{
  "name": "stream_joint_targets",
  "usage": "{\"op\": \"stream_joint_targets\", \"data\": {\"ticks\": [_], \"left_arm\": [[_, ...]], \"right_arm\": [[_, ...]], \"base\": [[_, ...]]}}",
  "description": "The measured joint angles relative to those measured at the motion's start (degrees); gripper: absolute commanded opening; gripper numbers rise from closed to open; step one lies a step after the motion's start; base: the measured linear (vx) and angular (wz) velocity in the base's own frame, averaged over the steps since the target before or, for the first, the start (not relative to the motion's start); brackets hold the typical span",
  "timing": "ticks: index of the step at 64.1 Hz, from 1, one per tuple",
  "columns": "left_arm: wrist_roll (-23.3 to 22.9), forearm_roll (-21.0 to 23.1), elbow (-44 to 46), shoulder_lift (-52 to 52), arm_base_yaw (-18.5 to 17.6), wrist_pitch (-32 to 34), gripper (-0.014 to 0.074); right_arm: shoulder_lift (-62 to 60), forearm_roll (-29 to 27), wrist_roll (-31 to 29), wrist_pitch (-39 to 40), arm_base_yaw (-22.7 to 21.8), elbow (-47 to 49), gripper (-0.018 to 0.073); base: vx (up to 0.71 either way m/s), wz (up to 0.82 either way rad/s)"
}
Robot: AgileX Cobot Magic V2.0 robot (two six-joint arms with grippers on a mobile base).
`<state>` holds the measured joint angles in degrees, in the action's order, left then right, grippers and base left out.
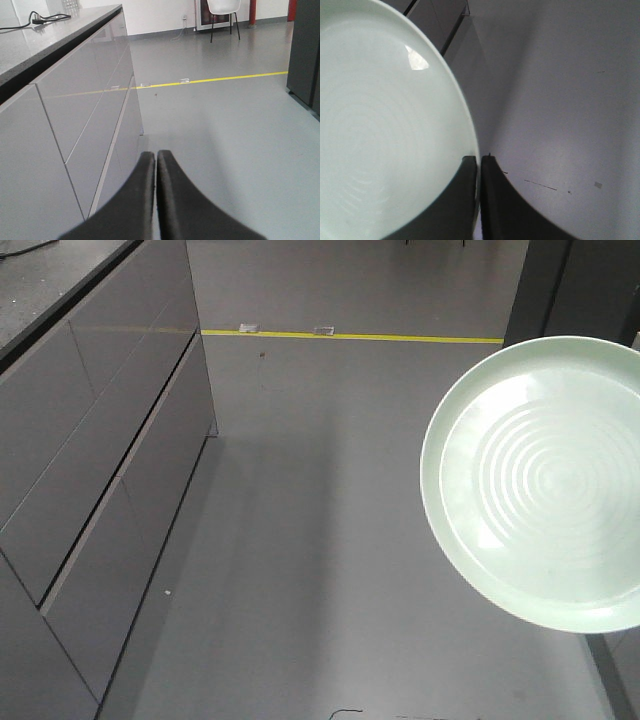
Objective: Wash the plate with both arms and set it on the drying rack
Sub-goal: 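Carry the plate in the right gripper while driving down the aisle, then keep holding the plate while driving toward the counter with the plant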
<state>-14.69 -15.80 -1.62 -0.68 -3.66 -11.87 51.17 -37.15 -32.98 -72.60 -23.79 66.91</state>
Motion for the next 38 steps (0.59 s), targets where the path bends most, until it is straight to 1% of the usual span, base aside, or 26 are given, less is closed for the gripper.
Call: {"op": "stream_joint_targets", "data": {"ticks": [38], "left_arm": [[0.0,0.0,0.0,0.0,0.0,0.0,-0.0006]], "right_arm": [[0.0,0.0,0.0,0.0,0.0,0.0,-0.0006]], "base": [[0.14,0.03]]}}
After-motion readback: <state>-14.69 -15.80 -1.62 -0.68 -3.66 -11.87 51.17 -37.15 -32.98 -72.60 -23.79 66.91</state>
